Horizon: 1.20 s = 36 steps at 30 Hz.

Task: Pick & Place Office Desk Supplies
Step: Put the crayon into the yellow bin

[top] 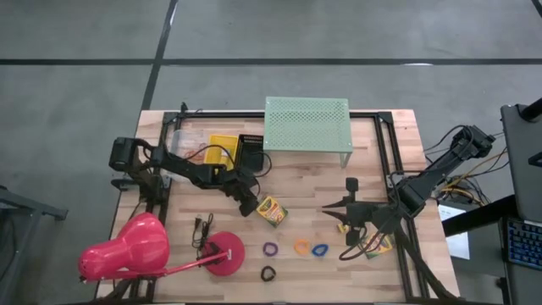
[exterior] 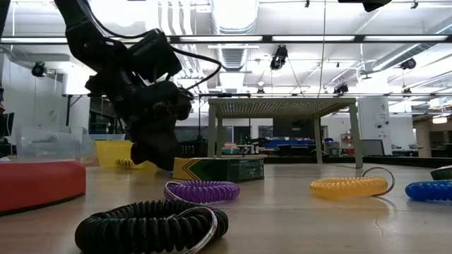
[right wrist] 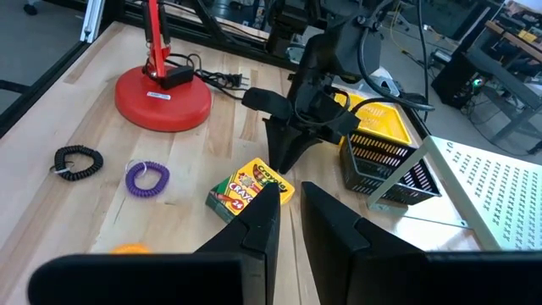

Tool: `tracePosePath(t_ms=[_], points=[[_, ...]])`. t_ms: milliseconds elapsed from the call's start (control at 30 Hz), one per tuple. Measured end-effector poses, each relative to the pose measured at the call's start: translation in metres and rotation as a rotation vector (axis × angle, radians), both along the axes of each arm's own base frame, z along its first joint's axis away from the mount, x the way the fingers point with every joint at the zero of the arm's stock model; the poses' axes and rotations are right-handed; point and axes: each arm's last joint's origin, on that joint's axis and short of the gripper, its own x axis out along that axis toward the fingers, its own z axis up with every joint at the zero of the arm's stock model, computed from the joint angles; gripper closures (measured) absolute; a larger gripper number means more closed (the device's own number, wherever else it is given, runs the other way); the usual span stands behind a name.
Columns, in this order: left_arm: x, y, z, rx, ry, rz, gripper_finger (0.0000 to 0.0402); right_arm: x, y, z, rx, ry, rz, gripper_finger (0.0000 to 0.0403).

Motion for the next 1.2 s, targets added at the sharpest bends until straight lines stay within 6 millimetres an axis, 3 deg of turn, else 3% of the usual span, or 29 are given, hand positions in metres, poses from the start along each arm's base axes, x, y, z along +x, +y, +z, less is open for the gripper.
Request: tracePosePath(t_ms=[300, 1200], points=[[0.0, -0.004, 0.0, -0.044, 0.005, -0.018, 0.0315, 0.0, 0.0, 0.0, 0.0, 0.0, 0.0, 0.0355], [-0.001, -0.014, 0.0, -0.145, 0.021, -0.077, 0.0322, 0.0, 0.0, 0.0, 0.0, 0.0, 0.0, 0.0355]])
